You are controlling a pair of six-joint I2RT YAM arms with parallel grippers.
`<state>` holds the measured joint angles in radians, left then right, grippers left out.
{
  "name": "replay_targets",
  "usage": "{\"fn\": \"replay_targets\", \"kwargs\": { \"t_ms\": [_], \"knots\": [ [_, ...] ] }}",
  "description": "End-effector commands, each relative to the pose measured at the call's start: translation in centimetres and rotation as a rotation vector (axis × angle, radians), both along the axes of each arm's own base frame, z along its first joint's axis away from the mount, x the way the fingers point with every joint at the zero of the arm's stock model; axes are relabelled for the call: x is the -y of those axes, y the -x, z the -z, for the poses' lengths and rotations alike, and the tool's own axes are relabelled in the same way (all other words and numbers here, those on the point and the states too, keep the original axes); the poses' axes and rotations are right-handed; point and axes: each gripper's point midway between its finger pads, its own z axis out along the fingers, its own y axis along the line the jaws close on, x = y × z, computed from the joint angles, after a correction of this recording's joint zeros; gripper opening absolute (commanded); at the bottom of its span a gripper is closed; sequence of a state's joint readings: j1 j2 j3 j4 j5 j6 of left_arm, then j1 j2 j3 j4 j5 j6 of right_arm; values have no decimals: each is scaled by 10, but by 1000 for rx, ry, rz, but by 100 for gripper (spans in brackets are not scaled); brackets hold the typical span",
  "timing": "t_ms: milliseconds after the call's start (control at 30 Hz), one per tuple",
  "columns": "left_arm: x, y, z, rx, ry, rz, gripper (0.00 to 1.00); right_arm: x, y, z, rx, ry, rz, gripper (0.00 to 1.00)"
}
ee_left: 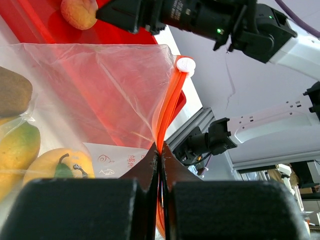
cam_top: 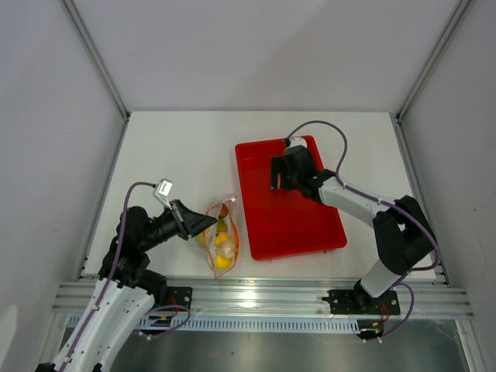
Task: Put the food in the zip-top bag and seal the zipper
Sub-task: Pick up the fake fruit from the bin.
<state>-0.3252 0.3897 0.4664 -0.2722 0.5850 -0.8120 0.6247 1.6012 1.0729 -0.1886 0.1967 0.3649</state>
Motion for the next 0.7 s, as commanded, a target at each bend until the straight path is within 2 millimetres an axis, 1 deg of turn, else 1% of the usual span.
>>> {"fn": "replay_targets", "kwargs": {
  "t_ms": [0,67,100,133,200,233,300,333,367,500,567,667],
  "knots": [
    [0,2,-20,50,18,2,1,-14,-31,-13,72,-31,-7,81],
    [0,2,-20,50,18,1,1,-15,-40,-11,70,-32,-5,80],
    [0,2,-19,47,17,1,1,-15,-43,0,51,-16,-5,80],
    [0,2,-19,48,18,2,1,-14,-49,0,54,-17,3,80],
    [0,1,-17,43,16,-1,1,-12,-55,6,50,-4,15,79],
    [0,1,-17,43,16,-1,1,-10,-58,13,39,10,23,78],
    [0,1,-17,41,15,-2,1,-10,-63,14,42,13,30,77],
    [0,0,-16,40,14,-2,1,-10,-65,20,32,19,30,76],
    [0,0,-16,41,15,-4,1,-12,-67,20,30,18,30,75],
    [1,-2,-12,33,9,-2,1,-13,-69,30,19,26,31,74],
    [1,-2,-12,32,9,-2,0,-12,-69,38,6,37,31,74],
    [1,-3,-9,27,6,-2,1,-12,-70,44,-2,44,31,72]
  ]
}}
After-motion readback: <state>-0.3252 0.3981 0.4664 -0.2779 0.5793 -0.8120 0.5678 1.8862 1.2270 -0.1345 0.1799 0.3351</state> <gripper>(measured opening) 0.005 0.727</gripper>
